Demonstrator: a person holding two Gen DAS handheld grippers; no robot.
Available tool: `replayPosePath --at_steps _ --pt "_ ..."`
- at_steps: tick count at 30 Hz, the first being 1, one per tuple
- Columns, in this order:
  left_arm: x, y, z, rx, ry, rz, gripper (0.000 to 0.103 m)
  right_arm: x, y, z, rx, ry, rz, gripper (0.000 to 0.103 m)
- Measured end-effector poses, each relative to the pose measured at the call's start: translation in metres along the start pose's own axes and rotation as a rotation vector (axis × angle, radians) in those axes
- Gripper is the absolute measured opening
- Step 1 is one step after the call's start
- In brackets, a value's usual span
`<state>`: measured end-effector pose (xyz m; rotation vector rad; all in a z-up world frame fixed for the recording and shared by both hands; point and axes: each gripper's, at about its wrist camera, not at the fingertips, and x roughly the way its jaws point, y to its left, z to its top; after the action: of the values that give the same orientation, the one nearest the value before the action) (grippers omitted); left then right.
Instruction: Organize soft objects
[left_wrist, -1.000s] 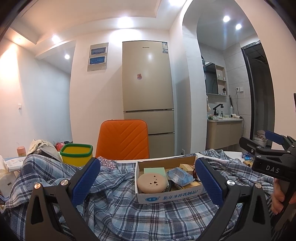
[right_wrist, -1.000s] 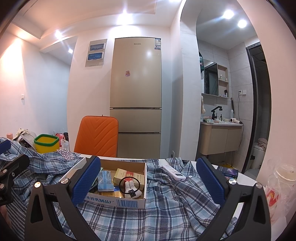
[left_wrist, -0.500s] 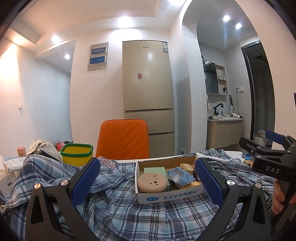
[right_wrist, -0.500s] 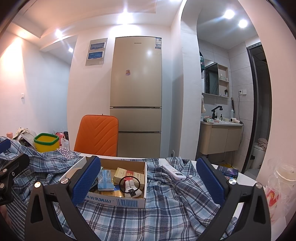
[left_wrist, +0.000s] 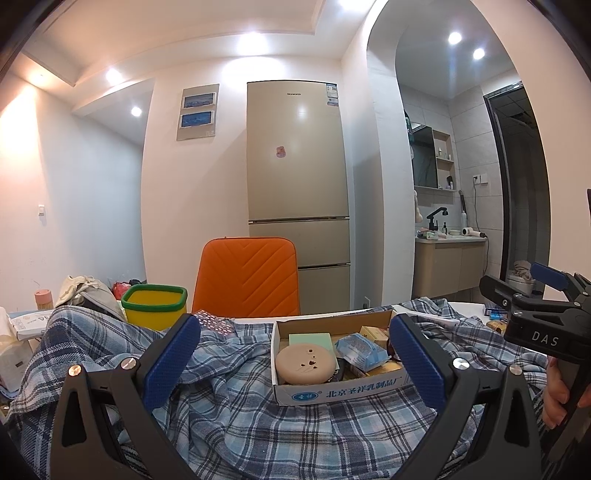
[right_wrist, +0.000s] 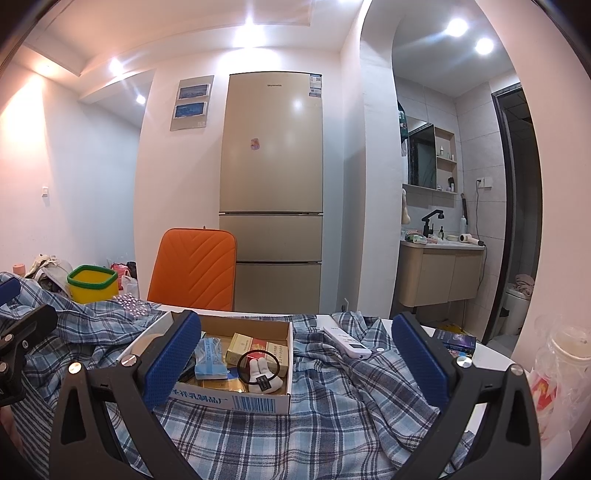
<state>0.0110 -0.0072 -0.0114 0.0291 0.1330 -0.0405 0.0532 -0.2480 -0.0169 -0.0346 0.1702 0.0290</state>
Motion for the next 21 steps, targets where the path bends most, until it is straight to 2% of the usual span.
replayPosePath --at_steps 21 --pt "0.0002 0.0002 -0.0001 0.001 -0.001 0.0 0.103 0.001 -0.0012 0.0015 0.001 0.005 -0.001 0.103"
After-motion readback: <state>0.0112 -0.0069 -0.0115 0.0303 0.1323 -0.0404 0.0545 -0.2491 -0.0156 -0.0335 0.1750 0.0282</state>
